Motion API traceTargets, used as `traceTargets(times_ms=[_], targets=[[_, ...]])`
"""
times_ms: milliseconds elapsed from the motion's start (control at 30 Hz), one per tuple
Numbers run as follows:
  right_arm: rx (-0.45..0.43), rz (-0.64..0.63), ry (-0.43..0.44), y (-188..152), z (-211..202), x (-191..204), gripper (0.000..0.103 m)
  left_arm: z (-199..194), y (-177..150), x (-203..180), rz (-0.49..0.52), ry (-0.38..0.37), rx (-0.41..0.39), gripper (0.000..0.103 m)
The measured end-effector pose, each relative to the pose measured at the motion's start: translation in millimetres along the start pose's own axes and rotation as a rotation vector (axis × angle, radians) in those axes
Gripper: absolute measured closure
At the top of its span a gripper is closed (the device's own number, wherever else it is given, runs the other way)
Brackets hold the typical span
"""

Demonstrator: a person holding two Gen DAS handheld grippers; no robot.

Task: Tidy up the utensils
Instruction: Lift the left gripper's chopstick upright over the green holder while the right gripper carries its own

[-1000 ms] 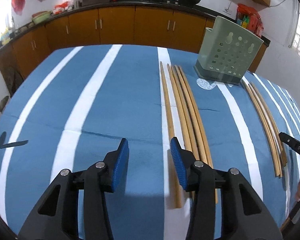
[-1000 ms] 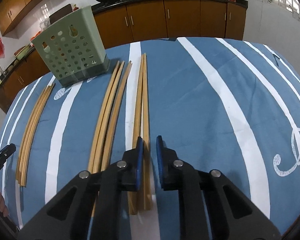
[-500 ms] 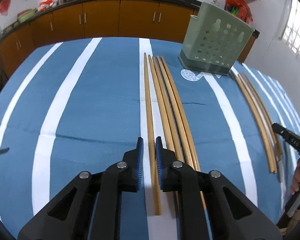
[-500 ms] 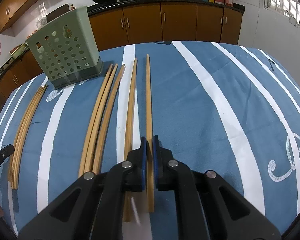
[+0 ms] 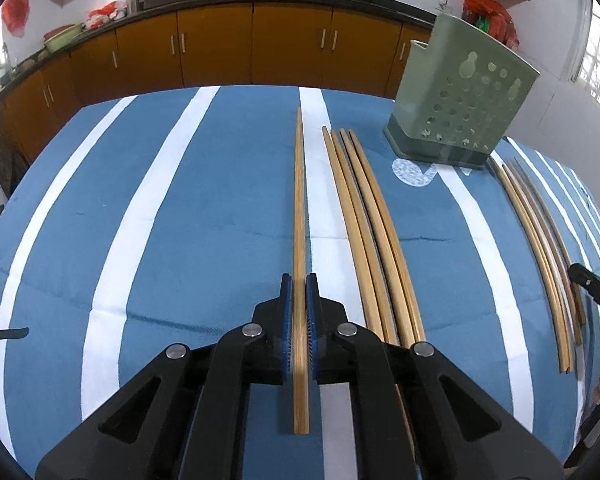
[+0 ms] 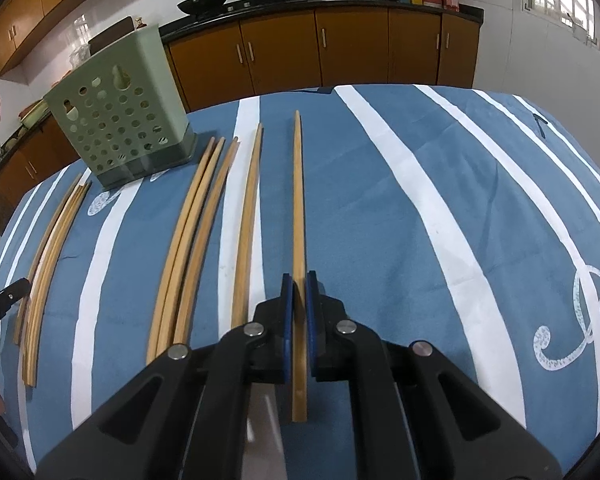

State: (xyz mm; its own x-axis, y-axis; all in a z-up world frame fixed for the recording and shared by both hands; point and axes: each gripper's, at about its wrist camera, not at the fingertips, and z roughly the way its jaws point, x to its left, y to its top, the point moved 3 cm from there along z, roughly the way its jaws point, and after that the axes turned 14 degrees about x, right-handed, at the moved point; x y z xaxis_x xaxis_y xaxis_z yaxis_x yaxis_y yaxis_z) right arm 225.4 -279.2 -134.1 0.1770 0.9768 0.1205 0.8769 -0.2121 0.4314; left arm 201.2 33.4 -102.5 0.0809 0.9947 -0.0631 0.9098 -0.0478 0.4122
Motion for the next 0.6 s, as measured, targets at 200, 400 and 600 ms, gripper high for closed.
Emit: traceTargets(times_ms=[200,400,600], targets=[[-0.001,-0.003,0.008,-9,-4,-2,0.095,-4,-9,0,0.013,0.004,-0.016,0.096],[-0.044,0.009,0.029,-4,-22,-5,0.096,-16,-7,4,0.009,-0.011,-0.034,0.096],[-0.167,0.016,0.034,10,-66,-10,0.096,-60,5,11,-0.008,-0.025,-0.158,0.096]])
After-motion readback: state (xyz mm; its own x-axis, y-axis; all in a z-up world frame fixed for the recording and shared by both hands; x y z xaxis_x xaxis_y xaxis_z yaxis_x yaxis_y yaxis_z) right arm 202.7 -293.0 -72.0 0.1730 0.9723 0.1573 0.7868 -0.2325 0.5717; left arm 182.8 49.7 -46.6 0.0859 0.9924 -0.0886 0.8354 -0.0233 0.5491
